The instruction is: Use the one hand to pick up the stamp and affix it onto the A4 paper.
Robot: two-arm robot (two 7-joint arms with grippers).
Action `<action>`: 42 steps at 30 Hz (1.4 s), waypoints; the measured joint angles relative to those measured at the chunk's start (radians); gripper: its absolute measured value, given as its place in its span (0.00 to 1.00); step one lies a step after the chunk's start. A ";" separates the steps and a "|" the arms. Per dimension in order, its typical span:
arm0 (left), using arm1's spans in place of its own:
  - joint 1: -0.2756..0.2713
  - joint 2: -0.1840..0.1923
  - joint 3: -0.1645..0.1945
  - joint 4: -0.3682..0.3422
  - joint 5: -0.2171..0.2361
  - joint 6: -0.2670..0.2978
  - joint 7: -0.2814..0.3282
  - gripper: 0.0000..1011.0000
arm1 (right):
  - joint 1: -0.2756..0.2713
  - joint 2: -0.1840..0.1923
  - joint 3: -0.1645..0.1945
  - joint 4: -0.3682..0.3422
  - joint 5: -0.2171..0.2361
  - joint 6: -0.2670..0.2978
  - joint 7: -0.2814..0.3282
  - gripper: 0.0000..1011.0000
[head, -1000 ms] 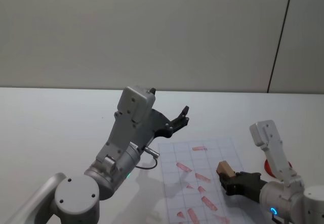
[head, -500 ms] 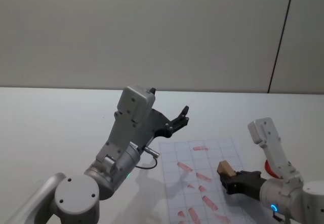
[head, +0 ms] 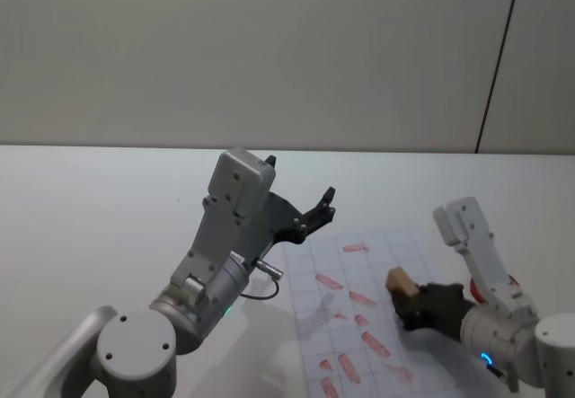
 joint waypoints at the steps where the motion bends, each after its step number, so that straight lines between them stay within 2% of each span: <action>1: 0.000 0.000 0.000 0.000 0.000 0.000 0.000 0.99 | 0.003 0.001 0.000 -0.008 -0.012 -0.014 0.005 0.21; 7: 0.000 0.000 0.000 0.000 0.000 0.000 0.000 0.99 | 0.013 0.006 0.004 -0.049 -0.038 -0.059 0.022 0.21; 12: 0.000 0.000 0.000 0.000 0.000 0.000 0.000 0.99 | 0.018 0.009 0.011 -0.082 -0.039 -0.078 0.029 0.21; 18: 0.000 0.000 0.000 0.000 0.000 0.000 0.000 0.99 | 0.018 0.013 0.022 -0.124 -0.011 -0.087 0.025 0.21; 24: 0.000 0.000 0.000 0.000 0.000 0.000 0.000 0.99 | 0.002 0.021 0.032 -0.164 0.030 -0.070 0.003 0.21; 29: 0.000 0.000 0.000 0.000 0.000 0.000 0.000 0.99 | -0.027 0.033 0.039 -0.199 0.066 -0.051 -0.024 0.21; 35: 0.000 0.000 0.000 0.000 0.000 0.000 0.000 0.99 | -0.094 0.068 0.051 -0.261 0.119 -0.034 -0.076 0.21; 42: 0.000 0.000 0.000 0.000 0.000 0.000 0.000 0.99 | -0.162 0.112 0.068 -0.323 0.158 -0.030 -0.126 0.21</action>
